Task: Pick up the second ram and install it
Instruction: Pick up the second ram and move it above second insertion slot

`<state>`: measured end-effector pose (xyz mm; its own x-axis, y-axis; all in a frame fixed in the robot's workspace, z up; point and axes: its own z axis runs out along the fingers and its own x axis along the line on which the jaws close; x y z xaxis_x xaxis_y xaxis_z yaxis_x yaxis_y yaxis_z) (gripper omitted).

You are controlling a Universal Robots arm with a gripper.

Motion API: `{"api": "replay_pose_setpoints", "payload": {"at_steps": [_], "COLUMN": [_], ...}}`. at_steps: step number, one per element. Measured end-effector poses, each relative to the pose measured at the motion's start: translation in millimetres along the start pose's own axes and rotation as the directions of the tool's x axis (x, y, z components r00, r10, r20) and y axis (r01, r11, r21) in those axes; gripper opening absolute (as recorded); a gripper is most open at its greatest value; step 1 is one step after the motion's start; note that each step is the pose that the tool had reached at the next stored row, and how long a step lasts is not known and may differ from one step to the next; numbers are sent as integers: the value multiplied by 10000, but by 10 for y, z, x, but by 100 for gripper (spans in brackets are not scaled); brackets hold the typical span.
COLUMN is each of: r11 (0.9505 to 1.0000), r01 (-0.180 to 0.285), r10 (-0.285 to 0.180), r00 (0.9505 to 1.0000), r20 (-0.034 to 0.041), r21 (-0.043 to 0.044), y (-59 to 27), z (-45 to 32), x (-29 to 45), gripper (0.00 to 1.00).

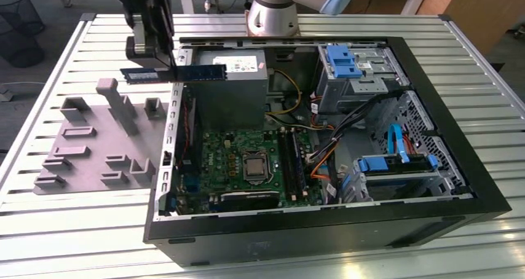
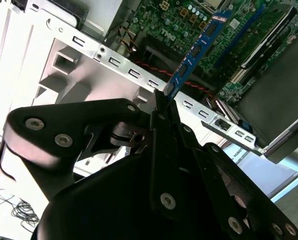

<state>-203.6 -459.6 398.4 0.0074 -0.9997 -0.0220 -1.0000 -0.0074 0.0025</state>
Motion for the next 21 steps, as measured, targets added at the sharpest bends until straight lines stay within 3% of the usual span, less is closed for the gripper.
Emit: {"api": "replay_pose_setpoints", "payload": {"at_steps": [4, 16, 21], "r11": [10000, 10000, 10000], "r01": [-1, 0, 0], "r10": [1, 0, 0], "r00": [10000, 10000, 10000], "r20": [-1, 0, -1], "r21": [0, 0, 0], "y": [-88, -519, -552], "z": [-1, -1, -2], "x": [0, 4, 4], "gripper": [14, 14, 14]}}
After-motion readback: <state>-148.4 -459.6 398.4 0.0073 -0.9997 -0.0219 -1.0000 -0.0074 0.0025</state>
